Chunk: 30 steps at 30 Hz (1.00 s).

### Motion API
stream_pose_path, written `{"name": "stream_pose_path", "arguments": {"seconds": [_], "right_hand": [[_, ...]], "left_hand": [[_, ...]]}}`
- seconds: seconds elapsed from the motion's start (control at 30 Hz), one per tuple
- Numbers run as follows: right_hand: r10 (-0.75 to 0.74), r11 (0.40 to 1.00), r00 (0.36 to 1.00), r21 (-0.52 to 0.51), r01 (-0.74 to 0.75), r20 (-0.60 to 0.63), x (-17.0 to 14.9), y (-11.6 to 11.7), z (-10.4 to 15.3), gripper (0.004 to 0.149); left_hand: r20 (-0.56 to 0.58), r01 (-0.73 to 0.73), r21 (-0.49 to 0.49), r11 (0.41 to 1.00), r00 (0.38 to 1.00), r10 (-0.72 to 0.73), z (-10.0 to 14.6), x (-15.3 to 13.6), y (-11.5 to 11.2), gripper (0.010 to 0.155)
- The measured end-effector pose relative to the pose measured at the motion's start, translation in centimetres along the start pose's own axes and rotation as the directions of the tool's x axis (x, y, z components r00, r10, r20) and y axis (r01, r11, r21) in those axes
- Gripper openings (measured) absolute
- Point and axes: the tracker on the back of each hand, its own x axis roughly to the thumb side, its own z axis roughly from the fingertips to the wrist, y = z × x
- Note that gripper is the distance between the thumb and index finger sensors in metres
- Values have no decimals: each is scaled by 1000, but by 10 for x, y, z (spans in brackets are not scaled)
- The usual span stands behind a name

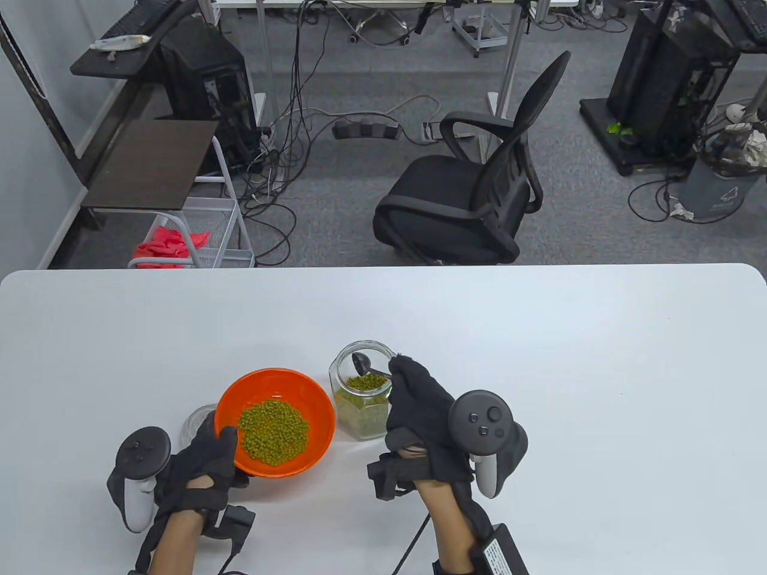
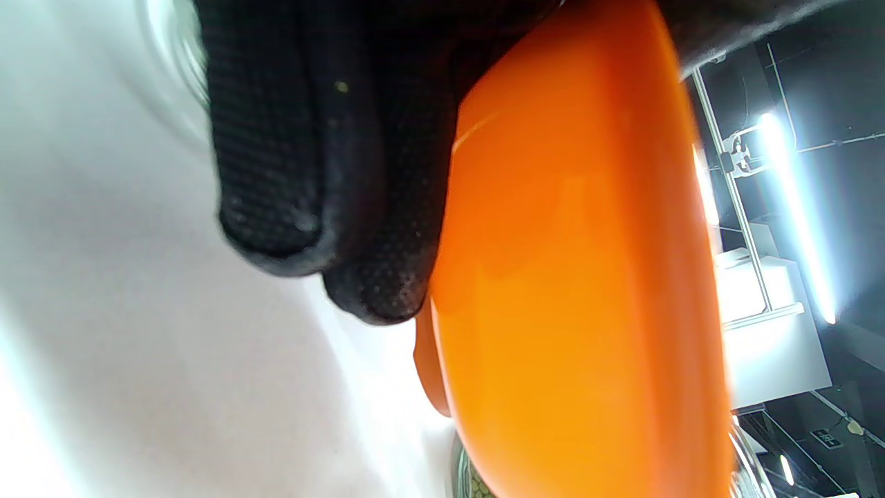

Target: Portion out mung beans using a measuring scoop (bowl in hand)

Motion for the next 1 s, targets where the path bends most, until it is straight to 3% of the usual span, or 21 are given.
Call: {"name": "stream_pose_path", "arguments": {"seconds": [0.27, 0.77, 1.0], "right_hand": [[52, 999, 998, 17, -52, -39, -11, 9, -7, 42], [343, 935, 939, 94, -342, -4, -11, 46, -20, 42], [315, 937, 949, 165, -307, -23, -9, 55, -29, 42]], "left_hand": [[3, 0, 0, 1000, 1000, 0, 0, 1, 0, 67], [14, -4, -9, 1000, 1000, 4, 0, 2, -1, 67], [17, -5, -9, 1000, 1000, 5, 0, 2, -1, 67]]}}
